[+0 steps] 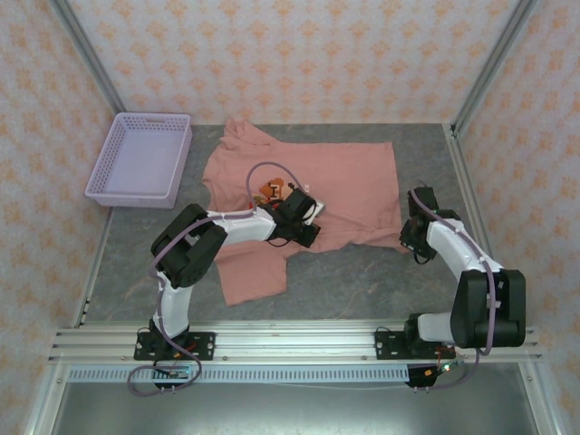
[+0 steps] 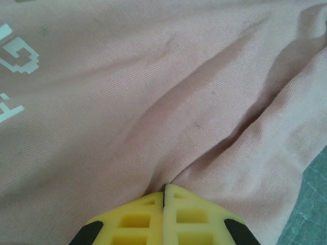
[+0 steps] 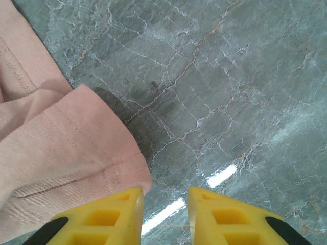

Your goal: Fold the inside-out t-shirt

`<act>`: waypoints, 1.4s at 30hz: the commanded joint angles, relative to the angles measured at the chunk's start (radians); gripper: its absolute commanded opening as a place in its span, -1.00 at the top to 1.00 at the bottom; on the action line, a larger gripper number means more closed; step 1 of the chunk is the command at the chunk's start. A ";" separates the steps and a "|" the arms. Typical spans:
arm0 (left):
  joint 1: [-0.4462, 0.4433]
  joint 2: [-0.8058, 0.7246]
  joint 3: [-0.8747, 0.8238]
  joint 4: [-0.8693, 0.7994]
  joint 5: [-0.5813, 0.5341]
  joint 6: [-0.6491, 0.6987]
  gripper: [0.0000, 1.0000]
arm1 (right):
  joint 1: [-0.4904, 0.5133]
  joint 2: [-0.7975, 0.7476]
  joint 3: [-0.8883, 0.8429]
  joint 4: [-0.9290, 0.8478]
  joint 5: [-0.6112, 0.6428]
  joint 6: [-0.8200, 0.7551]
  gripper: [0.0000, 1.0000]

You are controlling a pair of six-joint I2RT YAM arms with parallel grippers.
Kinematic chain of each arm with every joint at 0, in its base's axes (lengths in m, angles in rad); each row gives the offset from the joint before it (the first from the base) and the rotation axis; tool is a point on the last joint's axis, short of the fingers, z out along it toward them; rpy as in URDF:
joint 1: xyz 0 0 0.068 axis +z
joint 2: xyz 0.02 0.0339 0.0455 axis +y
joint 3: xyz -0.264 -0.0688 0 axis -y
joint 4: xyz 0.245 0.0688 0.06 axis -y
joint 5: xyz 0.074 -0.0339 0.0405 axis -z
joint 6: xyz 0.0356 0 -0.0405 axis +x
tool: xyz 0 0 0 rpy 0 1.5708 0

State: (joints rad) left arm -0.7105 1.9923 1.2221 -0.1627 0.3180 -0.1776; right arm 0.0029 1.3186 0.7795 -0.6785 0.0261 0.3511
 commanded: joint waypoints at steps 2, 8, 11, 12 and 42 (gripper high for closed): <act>0.013 0.054 -0.038 -0.191 -0.021 0.006 1.00 | -0.012 -0.024 0.036 0.014 -0.044 -0.002 0.16; 0.013 0.051 -0.036 -0.194 -0.020 0.006 1.00 | -0.106 0.092 0.079 0.147 -0.280 0.005 0.01; 0.013 0.046 -0.039 -0.195 -0.025 0.006 1.00 | -0.109 0.198 0.129 0.169 -0.320 -0.012 0.00; 0.013 0.046 -0.039 -0.197 -0.025 0.006 1.00 | -0.108 0.226 0.139 0.170 -0.336 -0.023 0.01; 0.013 0.068 -0.016 -0.205 -0.011 0.006 1.00 | 0.035 -0.383 -0.173 -0.108 -0.088 0.220 0.51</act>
State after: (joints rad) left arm -0.7105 1.9930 1.2362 -0.1944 0.3187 -0.1776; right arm 0.0322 0.9771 0.5941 -0.7265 -0.1841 0.5411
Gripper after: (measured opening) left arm 0.043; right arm 0.239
